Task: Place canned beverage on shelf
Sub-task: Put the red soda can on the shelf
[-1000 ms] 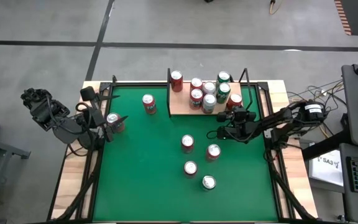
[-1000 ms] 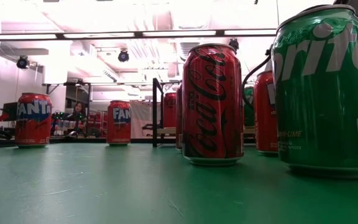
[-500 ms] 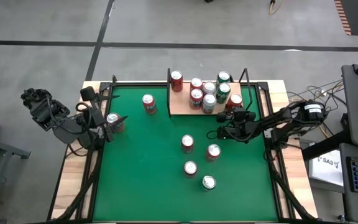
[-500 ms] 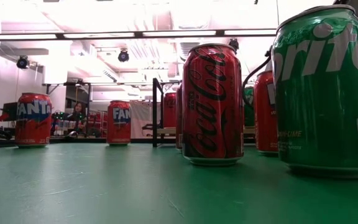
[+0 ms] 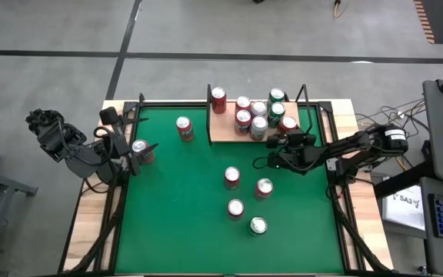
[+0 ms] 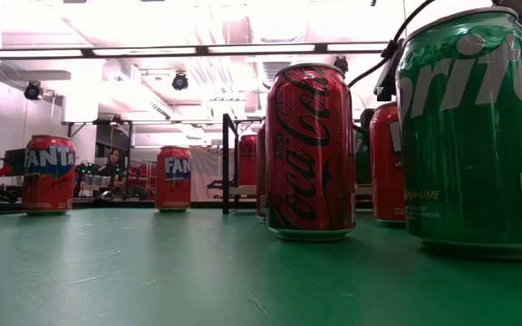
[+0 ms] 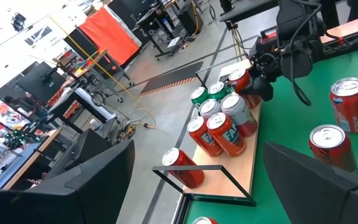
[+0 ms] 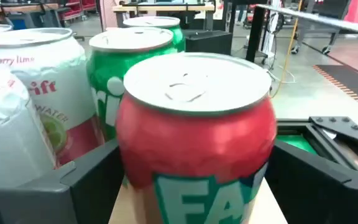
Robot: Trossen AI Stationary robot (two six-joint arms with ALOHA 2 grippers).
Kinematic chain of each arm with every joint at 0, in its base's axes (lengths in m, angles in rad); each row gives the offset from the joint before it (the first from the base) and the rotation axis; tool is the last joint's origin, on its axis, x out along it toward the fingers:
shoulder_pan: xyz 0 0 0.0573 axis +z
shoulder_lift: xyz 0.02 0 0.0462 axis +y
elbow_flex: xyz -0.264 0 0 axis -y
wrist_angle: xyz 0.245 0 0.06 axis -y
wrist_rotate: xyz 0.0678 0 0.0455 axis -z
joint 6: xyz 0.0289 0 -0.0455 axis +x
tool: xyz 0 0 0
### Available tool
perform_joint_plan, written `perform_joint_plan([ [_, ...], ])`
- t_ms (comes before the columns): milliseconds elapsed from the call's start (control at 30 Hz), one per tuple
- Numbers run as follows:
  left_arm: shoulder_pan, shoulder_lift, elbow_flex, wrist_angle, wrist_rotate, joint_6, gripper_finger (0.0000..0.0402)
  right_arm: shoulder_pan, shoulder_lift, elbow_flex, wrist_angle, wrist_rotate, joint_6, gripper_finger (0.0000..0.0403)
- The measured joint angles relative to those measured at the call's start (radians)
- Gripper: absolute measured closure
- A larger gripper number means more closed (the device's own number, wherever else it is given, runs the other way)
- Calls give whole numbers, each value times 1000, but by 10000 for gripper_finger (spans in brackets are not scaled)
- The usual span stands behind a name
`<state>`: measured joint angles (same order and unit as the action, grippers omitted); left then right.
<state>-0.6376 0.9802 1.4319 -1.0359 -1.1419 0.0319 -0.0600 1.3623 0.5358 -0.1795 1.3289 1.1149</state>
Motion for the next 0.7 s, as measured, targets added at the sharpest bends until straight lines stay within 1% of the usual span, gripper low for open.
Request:
perform_joint_plan([
  [133,0,0,0,0,1,0,66,0,-45,0,-26,4,-17,67],
  [533,0,0,0,0,1,-7,66,0,-241,0,-25,14,-214,65],
  [700,0,0,0,0,1,-20,66,0,-338,0,-25,-17,-275,65],
])
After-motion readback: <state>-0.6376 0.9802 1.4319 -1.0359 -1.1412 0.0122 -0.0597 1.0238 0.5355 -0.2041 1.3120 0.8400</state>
